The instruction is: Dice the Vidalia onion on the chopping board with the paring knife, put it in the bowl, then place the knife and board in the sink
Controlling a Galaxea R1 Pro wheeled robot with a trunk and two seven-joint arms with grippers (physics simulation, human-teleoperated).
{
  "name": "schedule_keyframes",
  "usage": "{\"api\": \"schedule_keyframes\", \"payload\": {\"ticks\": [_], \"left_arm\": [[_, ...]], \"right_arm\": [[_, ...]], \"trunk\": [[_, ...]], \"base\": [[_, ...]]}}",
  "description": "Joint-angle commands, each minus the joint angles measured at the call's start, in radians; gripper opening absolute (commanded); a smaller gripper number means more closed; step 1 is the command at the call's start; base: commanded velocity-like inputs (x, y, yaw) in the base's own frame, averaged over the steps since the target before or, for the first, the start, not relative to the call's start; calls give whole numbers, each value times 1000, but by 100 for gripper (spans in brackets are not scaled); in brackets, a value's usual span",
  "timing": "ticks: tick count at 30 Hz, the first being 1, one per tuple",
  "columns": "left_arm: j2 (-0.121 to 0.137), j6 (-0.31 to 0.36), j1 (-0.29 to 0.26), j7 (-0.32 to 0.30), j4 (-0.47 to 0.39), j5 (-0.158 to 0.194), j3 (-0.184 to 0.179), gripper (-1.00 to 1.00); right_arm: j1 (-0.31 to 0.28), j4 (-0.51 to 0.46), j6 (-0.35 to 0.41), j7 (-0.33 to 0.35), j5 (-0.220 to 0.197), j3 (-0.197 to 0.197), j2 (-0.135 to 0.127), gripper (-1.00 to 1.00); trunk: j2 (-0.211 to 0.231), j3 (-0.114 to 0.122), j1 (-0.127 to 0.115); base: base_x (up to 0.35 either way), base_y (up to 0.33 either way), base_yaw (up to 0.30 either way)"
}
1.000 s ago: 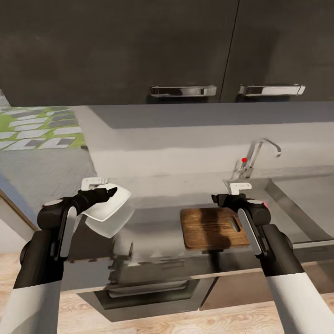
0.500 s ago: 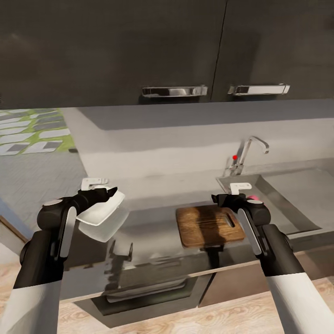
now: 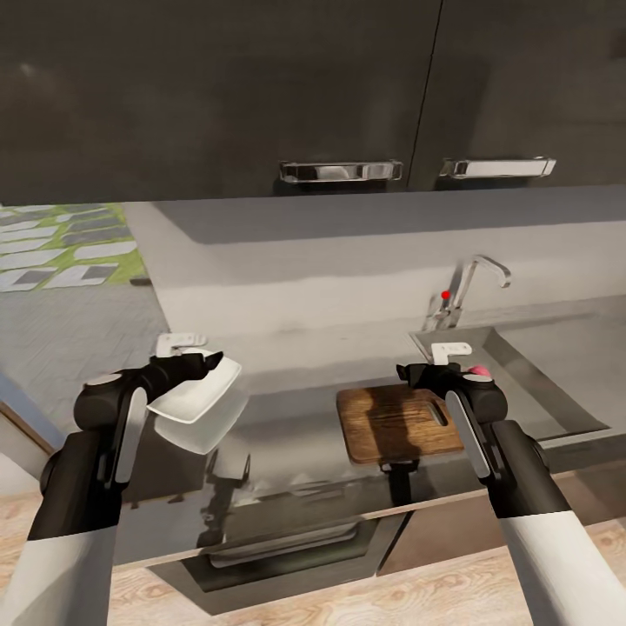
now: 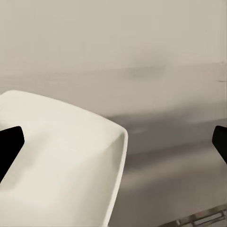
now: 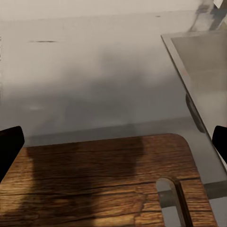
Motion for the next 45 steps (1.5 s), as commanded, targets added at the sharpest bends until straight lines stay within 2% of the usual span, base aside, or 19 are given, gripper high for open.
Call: {"api": "schedule_keyframes", "payload": {"ticks": [1, 7, 15, 23, 25, 31, 45], "left_arm": [[0, 6, -1, -3, 0, 0, -1, 100], [0, 14, -1, -1, 12, 0, -7, 100], [0, 62, -3, 3, 103, -1, -10, 100], [0, 72, -6, 4, 125, -1, -12, 100], [0, 73, -13, 9, 166, -2, -13, 100], [0, 73, -33, 17, 205, -2, -13, 100], [0, 73, -40, 24, 230, -3, -13, 100]], "right_arm": [[-1, -1, 4, -10, -10, 2, -1, 100], [-1, -1, 4, -10, -10, 3, -1, 100], [-1, -1, 4, -10, -10, 3, -1, 100], [-1, -1, 4, -10, -10, 3, -1, 100], [-1, -1, 4, -10, -10, 3, -1, 100], [-1, -1, 4, -10, -10, 3, -1, 100], [-1, -1, 4, -10, -10, 3, -1, 100]], "trunk": [[-2, -2, 1], [-2, -2, 1], [-2, -2, 1], [-2, -2, 1], [-2, -2, 1], [-2, -2, 1], [-2, -2, 1]], "base": [[0, 5, 0], [0, 1, 0], [0, 0, 0], [0, 0, 0], [0, 0, 0], [0, 0, 0], [0, 0, 0]]}}
